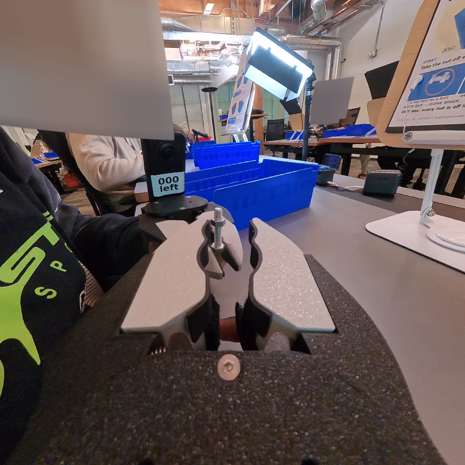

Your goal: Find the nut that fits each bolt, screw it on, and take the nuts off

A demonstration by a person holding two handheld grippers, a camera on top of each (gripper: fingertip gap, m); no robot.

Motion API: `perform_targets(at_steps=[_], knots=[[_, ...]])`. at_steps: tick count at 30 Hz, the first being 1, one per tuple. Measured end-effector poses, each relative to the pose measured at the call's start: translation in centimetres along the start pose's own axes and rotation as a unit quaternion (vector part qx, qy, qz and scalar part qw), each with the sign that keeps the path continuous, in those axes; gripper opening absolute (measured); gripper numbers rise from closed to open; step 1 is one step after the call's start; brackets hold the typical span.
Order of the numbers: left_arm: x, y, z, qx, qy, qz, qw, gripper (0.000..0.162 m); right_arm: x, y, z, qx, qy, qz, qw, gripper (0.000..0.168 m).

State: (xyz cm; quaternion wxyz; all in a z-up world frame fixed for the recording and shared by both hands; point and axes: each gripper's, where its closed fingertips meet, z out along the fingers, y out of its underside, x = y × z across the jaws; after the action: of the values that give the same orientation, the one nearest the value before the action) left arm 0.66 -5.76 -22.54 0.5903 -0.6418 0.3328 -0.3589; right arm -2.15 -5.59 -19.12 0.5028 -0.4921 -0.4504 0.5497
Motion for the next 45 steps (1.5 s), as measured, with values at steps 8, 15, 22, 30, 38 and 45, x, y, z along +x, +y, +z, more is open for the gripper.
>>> perform_targets(at_steps=[8, 15, 22, 30, 38, 45], knots=[[-0.1, -0.1, -0.1, 0.004, 0.0, -0.004, 1.0, 0.01, 0.8, -0.7, -1.5, 0.018, 0.018, -0.003, 1.0, 0.013], [0.0, 0.0, 0.0, 0.001, 0.0, -0.002, 1.0, 0.01, -0.3, -0.3, -0.2, 0.007, -0.006, -0.002, 1.0, 0.032], [0.1, -0.1, 0.0, 0.002, 0.003, 0.0, 1.0, 0.01, -0.1, -0.1, 0.2, 0.001, 0.0, -0.006, 1.0, 0.031], [0.0, 0.0, 0.0, 0.002, 0.002, -0.001, 1.0, 0.01, 0.8, -0.7, -1.5, 0.018, 0.021, -0.012, 1.0, 0.015], [0.1, 0.0, 0.0, -0.001, 0.003, 0.002, 1.0, 0.01, -0.4, -0.2, 0.3, 0.002, -0.008, -0.015, 1.0, 0.032], [0.2, 0.0, 0.0, 0.002, 0.006, 0.004, 1.0, 0.01, -0.1, -0.2, 0.3, -0.002, -0.002, -0.019, 1.0, 0.031]])
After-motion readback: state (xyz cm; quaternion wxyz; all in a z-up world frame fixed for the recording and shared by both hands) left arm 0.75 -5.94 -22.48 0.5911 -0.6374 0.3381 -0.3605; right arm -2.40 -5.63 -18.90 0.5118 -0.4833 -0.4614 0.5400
